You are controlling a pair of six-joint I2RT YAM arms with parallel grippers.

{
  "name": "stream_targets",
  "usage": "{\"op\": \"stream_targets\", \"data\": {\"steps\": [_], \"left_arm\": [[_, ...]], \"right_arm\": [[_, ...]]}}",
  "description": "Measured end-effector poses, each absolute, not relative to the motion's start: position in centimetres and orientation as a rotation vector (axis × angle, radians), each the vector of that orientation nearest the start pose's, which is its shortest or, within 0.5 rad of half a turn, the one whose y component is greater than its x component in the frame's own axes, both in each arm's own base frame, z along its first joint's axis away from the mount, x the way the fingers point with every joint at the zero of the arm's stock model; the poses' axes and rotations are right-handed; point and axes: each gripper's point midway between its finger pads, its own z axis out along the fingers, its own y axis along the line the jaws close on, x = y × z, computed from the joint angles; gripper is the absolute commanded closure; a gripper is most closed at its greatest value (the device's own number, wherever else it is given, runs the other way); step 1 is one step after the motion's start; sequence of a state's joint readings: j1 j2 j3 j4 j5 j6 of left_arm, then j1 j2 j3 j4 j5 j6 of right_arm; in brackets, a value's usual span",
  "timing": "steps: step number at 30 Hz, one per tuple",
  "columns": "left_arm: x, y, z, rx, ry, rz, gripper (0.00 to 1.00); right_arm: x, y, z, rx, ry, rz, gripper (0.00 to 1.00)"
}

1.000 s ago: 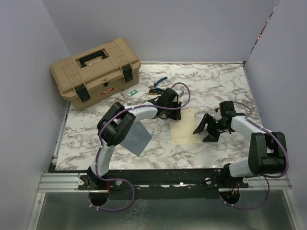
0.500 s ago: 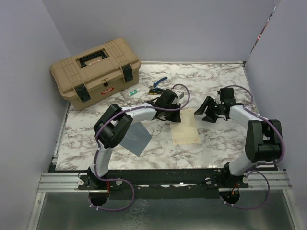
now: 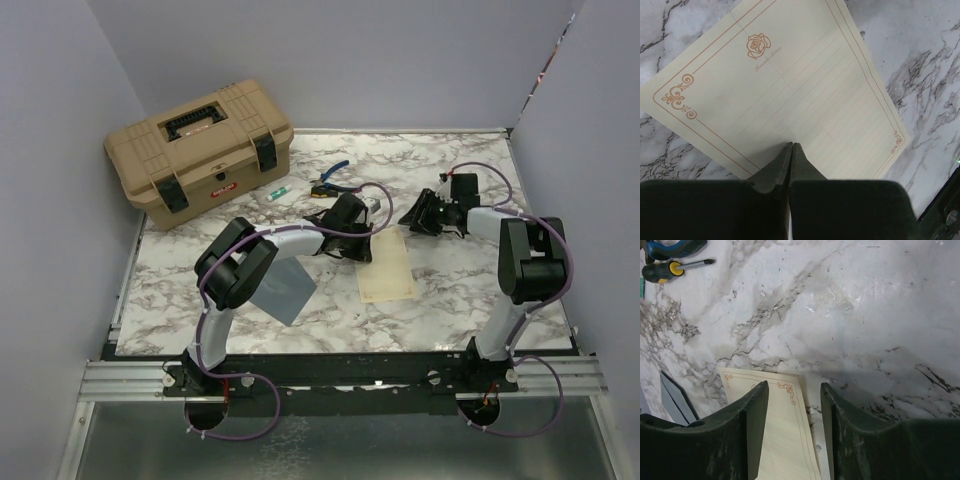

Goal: Place the letter into the envelope and seal it

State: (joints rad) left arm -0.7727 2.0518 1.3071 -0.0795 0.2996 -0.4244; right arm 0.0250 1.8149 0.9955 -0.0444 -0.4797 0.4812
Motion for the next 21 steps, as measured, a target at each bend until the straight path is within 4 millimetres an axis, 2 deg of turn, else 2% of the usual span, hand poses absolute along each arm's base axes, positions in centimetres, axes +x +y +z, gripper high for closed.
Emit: {"op": "stream_targets", "data": {"steps": [3,11,21], "left_arm": [[30.8,-39.4,2.6,0.609,2.474,-0.874,1.00],[30.9,-39.3,2.5,0.643,2.458,-0.861,1.00],[31.1,-39.3,2.6,0.638,2.461,-0.828,1.00]], "right_arm": [[40.9,11.4,3.2,0.303,2.441,0.857,0.47],[41.1,13.6,3.6,0.156,2.387,1.053,0.43],[39.0,15.1,3.9,-0.043,2.379,1.209,0.46]]}}
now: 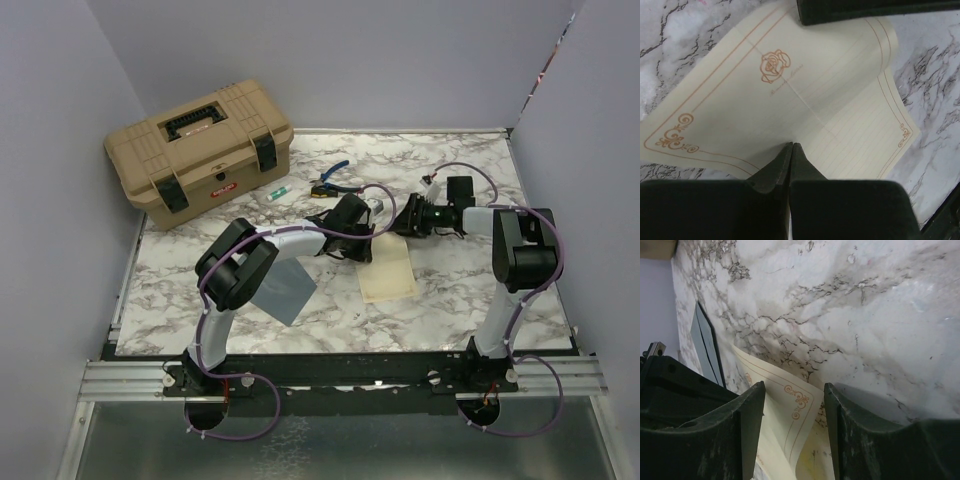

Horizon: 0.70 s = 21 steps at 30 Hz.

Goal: Place the letter into the envelope and seal it

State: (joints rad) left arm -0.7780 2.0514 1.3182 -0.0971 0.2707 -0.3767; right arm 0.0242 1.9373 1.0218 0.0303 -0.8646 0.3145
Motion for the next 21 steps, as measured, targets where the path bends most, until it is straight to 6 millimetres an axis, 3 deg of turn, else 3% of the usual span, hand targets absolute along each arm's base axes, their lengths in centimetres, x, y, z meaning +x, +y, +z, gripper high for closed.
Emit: {"op": "stream_targets", "data": {"steps": [7,11,14,18,20,21], "left_arm": [[31.5,-39.2,2.5,0.622,2.451,-0.790,1.00],[31.9,-39.0,2.6,0.610,2.443,-0.770,1.00],[32.1,-39.0,2.5,0.603,2.439,-0.757,1.00],[32.1,-39.0,2.5,0.602,2.438,-0.753,1.00],[32.1,-39.0,2.6,0.602,2.437,-0.753,1.00],[32.1,-39.0,2.6,0.602,2.437,-0.753,1.00]], "right_arm": [[38.2,15.2,3.8,-0.085,2.390,1.223,0.40],[37.8,15.4,4.0,-0.085,2.389,1.243,0.30],[37.4,15.5,4.3,-0.081,2.387,1.258,0.30],[36.1,15.7,4.2,-0.055,2.394,1.297,0.47],[35.8,15.8,4.0,-0.029,2.402,1.313,0.64],[35.8,15.8,4.0,-0.020,2.401,1.316,0.79]]}}
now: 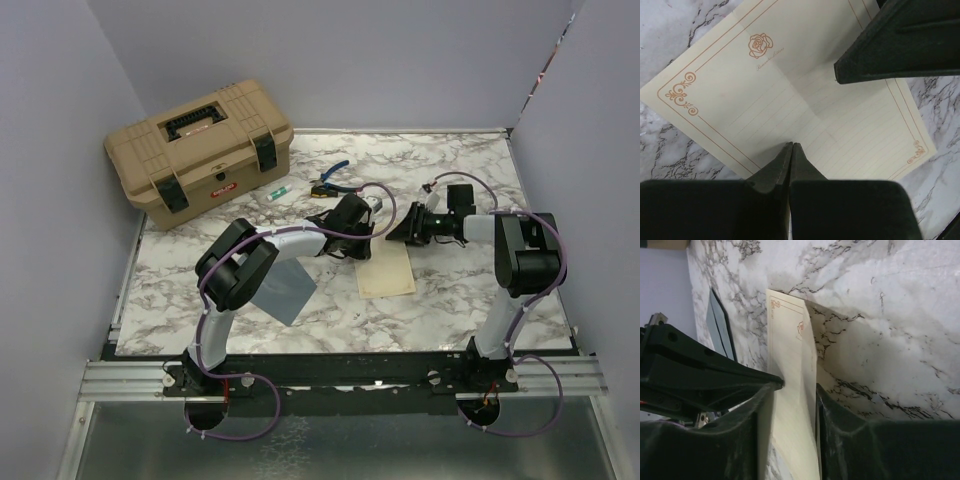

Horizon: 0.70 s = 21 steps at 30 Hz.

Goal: Place the letter into the envelope and seal it

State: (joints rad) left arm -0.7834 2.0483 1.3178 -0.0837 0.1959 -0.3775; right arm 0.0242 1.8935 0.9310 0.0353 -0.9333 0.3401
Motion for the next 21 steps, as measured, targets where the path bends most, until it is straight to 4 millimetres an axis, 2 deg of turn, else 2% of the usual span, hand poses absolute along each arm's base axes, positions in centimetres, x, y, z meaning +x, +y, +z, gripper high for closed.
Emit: {"op": "stream_targets", "data": {"steps": [1,3,6,7,10,13,17,21], "left_arm": [[32.1,-39.0,2.6,0.601,2.436,-0.753,1.00],[32.2,-38.9,2.7,0.599,2.434,-0.749,0.98],[32.0,-37.7,3.0,0.580,2.438,-0.710,0.75],[31.8,-37.2,3.1,0.571,2.445,-0.693,0.65],[32.5,-36.2,5.4,0.517,2.417,-0.675,0.36],[34.5,-35.6,10.3,0.434,2.327,-0.713,0.20],[37.6,-34.1,17.4,0.316,2.183,-0.774,0.01],[39.5,-31.9,24.1,0.265,2.032,-0.806,0.01]], "right_arm": [[35.9,15.8,4.0,-0.011,2.398,1.318,0.97],[36.3,15.8,4.1,-0.005,2.381,1.312,1.00],[36.9,15.8,4.5,0.015,2.360,1.299,1.00],[37.1,15.8,4.9,0.020,2.348,1.293,1.00],[38.0,15.7,7.1,0.014,2.289,1.269,1.00],[39.3,15.6,11.0,-0.016,2.195,1.236,1.00],[41.3,15.6,18.2,-0.080,2.030,1.190,1.00],[41.9,15.6,26.3,-0.134,1.857,1.164,1.00]]}}
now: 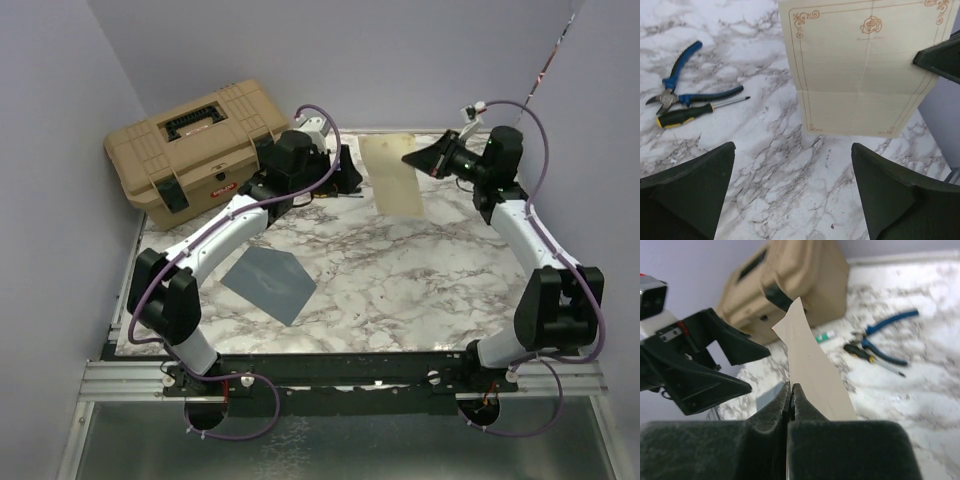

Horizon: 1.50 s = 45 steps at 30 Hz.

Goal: Place the letter into the envelope and seal it

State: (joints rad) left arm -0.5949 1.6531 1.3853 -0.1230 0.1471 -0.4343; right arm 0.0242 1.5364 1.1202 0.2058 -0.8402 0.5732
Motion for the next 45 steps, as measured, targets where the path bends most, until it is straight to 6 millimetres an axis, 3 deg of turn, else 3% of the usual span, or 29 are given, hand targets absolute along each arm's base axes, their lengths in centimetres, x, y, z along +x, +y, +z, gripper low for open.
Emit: {"op": "stream_targets", "data": {"steps": [3,7,11,17,22,26,30,36,40,43,45], "left_arm": [[39.5,-31.6,27.9,0.290,1.943,-0.839,0.01],[39.0,-32.0,32.9,0.374,1.822,-0.916,0.01],[38.3,-32.5,36.7,0.455,1.713,-0.962,0.02],[36.5,-32.8,41.1,0.521,1.572,-1.030,0.06],[35.8,-32.5,43.4,0.525,1.497,-1.041,0.13],[34.2,-32.3,45.8,0.541,1.408,-1.090,0.25],[32.5,-32.7,48.1,0.568,1.321,-1.190,0.31],[30.6,-33.6,49.0,0.616,1.276,-1.335,0.44],[30.4,-33.6,48.8,0.633,1.275,-1.399,0.69],[30.3,-33.3,48.6,0.641,1.274,-1.440,0.99],[30.3,-33.1,48.6,0.643,1.272,-1.453,1.00]], "right_arm": [[41.2,15.7,32.5,-0.176,1.721,1.161,1.00],[39.9,15.9,38.9,-0.212,1.584,1.185,1.00],[38.3,16.2,43.7,-0.224,1.482,1.235,1.00],[35.8,16.7,48.9,-0.258,1.357,1.343,1.00],[34.1,17.0,51.5,-0.273,1.302,1.420,1.00],[32.9,17.1,53.1,-0.295,1.264,1.459,1.00],[31.8,17.3,54.0,-0.324,1.231,1.512,1.00],[30.6,17.5,55.4,-0.369,1.194,1.557,1.00],[29.8,17.5,56.0,-0.401,1.170,1.562,1.00],[29.5,17.6,56.1,-0.416,1.165,1.565,1.00],[29.4,17.6,56.0,-0.428,1.160,1.567,0.99]]}}
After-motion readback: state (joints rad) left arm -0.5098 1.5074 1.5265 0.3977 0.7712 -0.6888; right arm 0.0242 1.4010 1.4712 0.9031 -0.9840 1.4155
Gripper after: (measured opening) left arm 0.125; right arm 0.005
